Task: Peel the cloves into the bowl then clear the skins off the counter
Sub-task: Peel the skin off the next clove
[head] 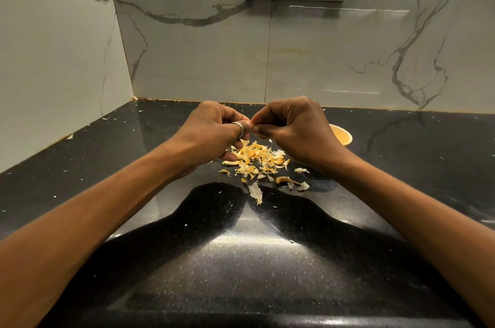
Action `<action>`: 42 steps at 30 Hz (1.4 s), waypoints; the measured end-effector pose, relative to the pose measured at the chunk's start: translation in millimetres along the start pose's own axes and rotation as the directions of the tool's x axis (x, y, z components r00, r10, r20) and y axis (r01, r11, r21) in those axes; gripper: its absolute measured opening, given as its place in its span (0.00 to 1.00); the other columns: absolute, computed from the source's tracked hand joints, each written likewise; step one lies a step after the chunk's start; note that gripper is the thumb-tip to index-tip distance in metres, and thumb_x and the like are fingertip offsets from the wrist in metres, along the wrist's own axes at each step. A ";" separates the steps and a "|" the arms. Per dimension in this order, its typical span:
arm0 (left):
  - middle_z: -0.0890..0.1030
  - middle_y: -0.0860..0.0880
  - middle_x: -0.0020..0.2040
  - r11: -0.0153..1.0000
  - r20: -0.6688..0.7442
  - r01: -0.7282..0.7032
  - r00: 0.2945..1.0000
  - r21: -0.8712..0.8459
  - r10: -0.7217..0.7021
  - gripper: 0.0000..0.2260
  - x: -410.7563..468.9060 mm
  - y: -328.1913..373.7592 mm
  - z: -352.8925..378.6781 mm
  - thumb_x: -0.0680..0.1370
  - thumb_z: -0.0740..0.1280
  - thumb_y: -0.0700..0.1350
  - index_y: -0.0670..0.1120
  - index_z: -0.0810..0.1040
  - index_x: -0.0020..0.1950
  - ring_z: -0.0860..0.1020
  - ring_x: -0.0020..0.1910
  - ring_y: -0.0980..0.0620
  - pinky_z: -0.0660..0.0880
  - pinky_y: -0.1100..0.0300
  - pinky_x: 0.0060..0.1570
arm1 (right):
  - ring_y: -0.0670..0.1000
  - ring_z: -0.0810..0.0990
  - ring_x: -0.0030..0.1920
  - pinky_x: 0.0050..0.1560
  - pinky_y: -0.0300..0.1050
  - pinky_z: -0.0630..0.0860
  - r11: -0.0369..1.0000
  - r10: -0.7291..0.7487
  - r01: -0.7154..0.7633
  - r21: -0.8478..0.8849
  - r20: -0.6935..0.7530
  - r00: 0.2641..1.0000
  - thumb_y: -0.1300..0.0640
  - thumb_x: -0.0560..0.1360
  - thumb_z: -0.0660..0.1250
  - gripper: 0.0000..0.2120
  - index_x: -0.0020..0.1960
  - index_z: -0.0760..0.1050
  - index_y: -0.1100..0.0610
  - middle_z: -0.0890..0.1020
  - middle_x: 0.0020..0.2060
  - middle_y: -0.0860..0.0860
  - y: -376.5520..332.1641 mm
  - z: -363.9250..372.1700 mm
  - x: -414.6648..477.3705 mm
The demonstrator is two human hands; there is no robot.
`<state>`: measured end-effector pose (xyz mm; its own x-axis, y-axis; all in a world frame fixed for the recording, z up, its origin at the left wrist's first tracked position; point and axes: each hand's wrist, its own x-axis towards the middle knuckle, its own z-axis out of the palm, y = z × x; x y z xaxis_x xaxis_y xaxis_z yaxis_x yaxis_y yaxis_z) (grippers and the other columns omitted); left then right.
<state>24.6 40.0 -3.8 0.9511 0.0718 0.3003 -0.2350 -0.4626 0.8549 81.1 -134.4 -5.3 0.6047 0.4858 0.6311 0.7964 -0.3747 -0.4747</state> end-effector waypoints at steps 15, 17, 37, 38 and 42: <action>0.79 0.45 0.41 0.999 -0.014 0.032 0.999 -0.041 -0.032 0.08 0.2 2.7 0.0 0.83 0.64 0.41 0.41 0.81 0.49 0.79 0.34 0.56 0.78 0.62 0.29 | 0.45 0.85 0.43 0.46 0.42 0.83 0.999 -0.017 0.016 0.040 0.016 1.000 0.62 0.74 0.75 0.07 0.52 0.83 0.59 0.86 0.43 0.51 -2.0 2.3 1.0; 0.78 0.45 0.41 0.998 -0.014 0.039 0.999 -0.040 -0.039 0.08 0.3 2.5 -0.1 0.83 0.63 0.41 0.42 0.81 0.49 0.79 0.35 0.55 0.79 0.62 0.29 | 0.44 0.85 0.44 0.48 0.42 0.83 0.998 -0.014 0.013 0.055 0.021 1.000 0.63 0.73 0.75 0.09 0.53 0.82 0.60 0.86 0.44 0.51 -1.7 3.3 1.4; 0.78 0.44 0.43 0.994 -0.016 0.099 0.995 0.034 -0.098 0.09 2.7 -1.1 1.0 0.82 0.64 0.42 0.39 0.81 0.48 0.78 0.36 0.55 0.80 0.59 0.31 | 0.46 0.84 0.40 0.44 0.45 0.83 0.998 -0.024 0.028 0.051 -0.086 0.996 0.61 0.75 0.73 0.04 0.50 0.82 0.57 0.84 0.40 0.49 -4.5 0.8 1.5; 0.78 0.44 0.42 0.994 -0.010 0.101 0.995 0.046 -0.101 0.09 2.6 -1.2 1.1 0.82 0.64 0.42 0.39 0.81 0.47 0.78 0.36 0.54 0.80 0.58 0.32 | 0.47 0.84 0.40 0.44 0.46 0.83 0.998 -0.020 0.026 0.062 -0.099 0.995 0.61 0.75 0.73 0.04 0.50 0.82 0.57 0.84 0.40 0.49 -4.5 -0.4 2.0; 0.78 0.45 0.38 0.993 0.005 0.095 0.995 0.074 -0.095 0.10 1.8 -1.2 2.5 0.82 0.63 0.43 0.40 0.81 0.47 0.77 0.36 0.53 0.82 0.54 0.37 | 0.45 0.84 0.41 0.46 0.44 0.84 0.996 -0.009 0.020 0.089 -0.121 0.993 0.61 0.75 0.73 0.06 0.52 0.82 0.57 0.84 0.41 0.48 -4.5 -3.1 2.9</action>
<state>27.1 38.5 -5.3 0.9701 0.1115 0.2157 -0.1286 -0.5176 0.8459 79.3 -133.7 0.6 0.5926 0.3899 0.7049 0.8055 -0.2936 -0.5148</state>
